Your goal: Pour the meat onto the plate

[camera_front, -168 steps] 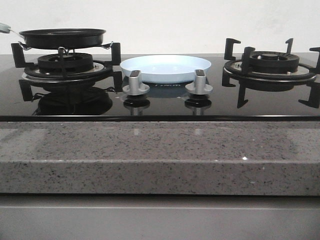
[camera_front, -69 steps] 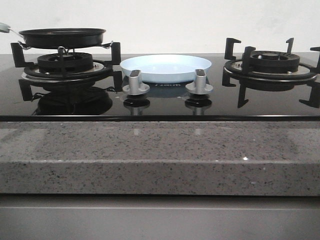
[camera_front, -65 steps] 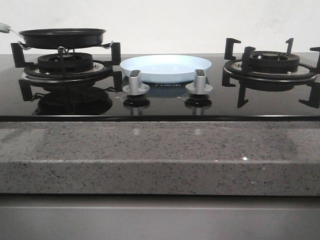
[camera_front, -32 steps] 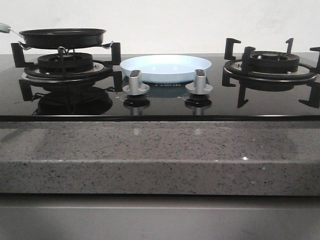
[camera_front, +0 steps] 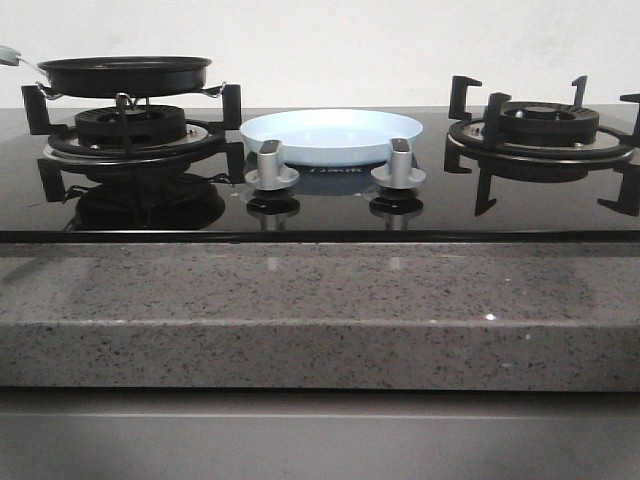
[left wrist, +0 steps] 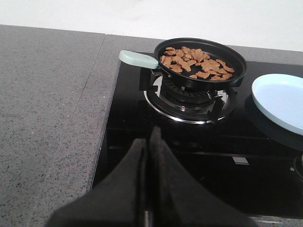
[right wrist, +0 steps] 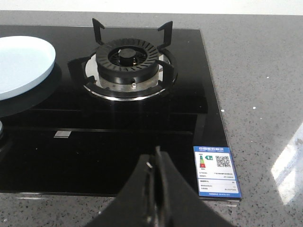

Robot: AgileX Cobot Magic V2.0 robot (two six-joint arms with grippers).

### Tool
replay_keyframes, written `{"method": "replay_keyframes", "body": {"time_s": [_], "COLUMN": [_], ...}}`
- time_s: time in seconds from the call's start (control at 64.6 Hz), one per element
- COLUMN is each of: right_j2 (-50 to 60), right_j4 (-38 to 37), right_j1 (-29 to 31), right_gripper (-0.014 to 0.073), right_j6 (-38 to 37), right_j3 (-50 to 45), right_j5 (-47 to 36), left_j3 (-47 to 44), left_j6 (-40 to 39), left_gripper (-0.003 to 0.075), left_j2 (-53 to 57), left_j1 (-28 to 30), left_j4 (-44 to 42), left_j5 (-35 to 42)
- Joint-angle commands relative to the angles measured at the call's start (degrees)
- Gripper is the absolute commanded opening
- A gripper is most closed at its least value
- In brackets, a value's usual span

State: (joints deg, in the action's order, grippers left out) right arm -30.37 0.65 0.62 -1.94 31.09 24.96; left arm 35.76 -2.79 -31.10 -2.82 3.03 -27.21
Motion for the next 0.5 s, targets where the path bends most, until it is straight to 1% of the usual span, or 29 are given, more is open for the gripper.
{"method": "replay_keyframes", "body": {"time_s": [0.0, 0.015, 0.062, 0.093, 0.124, 0.139, 0.217, 0.263, 0.356, 0.48], "right_j2": [-0.7, -0.7, -0.7, -0.7, -0.7, -0.7, -0.8, -1.1, -3.0, -9.1], "right_j4": [-0.2, -0.2, -0.3, -0.3, -0.3, -0.3, -0.1, 1.0, 2.4, 2.4], "right_j1": [-0.1, -0.1, -0.1, -0.1, -0.1, -0.1, -0.1, -0.2, -1.6, -6.0], "right_gripper": [0.0027, 0.0038, 0.0141, 0.0247, 0.0321, 0.0373, 0.0526, 0.0551, 0.053, 0.0484], "right_j6": [-0.1, -0.1, -0.1, -0.1, -0.1, -0.1, -0.1, -0.1, 0.0, 1.1], "right_j3": [1.9, 1.9, 1.9, 1.9, 1.9, 1.9, 1.9, 2.0, 4.3, 10.4], "right_j5": [-3.9, -3.9, -3.9, -3.9, -3.9, -3.9, -3.7, -3.3, 0.1, 7.9], "left_j3": [1.9, 1.9, 1.9, 1.9, 1.9, 1.9, 1.9, 1.9, 1.9, 1.9], "left_j6": [-0.5, -0.5, -0.5, -0.5, -0.5, -0.5, -0.5, -0.5, -0.5, -0.5], "left_gripper": [0.0009, 0.0022, 0.0086, 0.016, 0.0214, 0.0256, 0.0364, 0.0398, 0.0387, 0.0368], "left_j2": [-0.6, -0.6, -0.6, -0.6, -0.6, -0.6, -0.6, -0.6, -0.6, -0.6], "left_j1": [0.0, 0.0, 0.0, 0.0, 0.0, 0.0, 0.0, 0.0, 0.0, 0.0], "left_j4": [-1.2, -1.5, -2.5, -3.0, -3.0, -3.0, -3.0, -3.0, -3.0, -3.0], "left_j5": [4.3, 4.3, 4.4, 4.4, 4.4, 4.4, 4.5, 4.7, 4.7, 4.7]}}
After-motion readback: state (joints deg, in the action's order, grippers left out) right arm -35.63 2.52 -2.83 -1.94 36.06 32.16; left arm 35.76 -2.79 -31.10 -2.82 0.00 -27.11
